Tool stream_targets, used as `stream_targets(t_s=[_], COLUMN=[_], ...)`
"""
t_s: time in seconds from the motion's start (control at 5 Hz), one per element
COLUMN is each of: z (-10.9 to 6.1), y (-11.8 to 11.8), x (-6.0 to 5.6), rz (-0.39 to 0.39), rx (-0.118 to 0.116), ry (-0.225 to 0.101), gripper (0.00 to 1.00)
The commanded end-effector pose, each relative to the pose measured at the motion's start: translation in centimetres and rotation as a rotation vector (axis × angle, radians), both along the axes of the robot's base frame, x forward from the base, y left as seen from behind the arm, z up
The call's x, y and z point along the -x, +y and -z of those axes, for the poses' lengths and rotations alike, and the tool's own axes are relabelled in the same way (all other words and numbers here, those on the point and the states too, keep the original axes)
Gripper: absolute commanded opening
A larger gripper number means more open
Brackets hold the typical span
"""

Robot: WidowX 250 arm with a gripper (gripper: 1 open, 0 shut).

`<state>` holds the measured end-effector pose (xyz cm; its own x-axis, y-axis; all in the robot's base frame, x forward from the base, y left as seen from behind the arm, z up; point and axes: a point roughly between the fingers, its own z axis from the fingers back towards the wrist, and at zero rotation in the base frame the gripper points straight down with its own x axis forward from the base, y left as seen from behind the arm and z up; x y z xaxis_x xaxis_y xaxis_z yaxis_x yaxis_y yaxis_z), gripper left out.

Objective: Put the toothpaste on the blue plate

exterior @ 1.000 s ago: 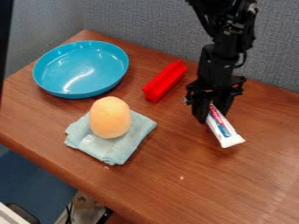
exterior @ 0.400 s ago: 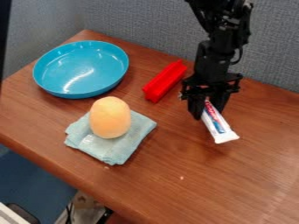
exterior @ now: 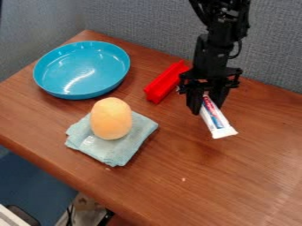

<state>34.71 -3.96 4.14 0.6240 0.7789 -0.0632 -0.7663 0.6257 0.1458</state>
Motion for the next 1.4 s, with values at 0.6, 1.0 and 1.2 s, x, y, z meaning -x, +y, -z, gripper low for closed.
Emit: stream_targets(t_s=[0.6,1.0,1.2], z=[-8.0,-9.2,-9.3], y=[3.8,6.8,8.2], x=[-0.3,-0.1,-0.1], rz=[0.015,0.010,0.002], rx=[0.029,0.013,-0.003], ry=[-0.125,-0.139,-0.146], gripper=[0.00,0.00,0.00])
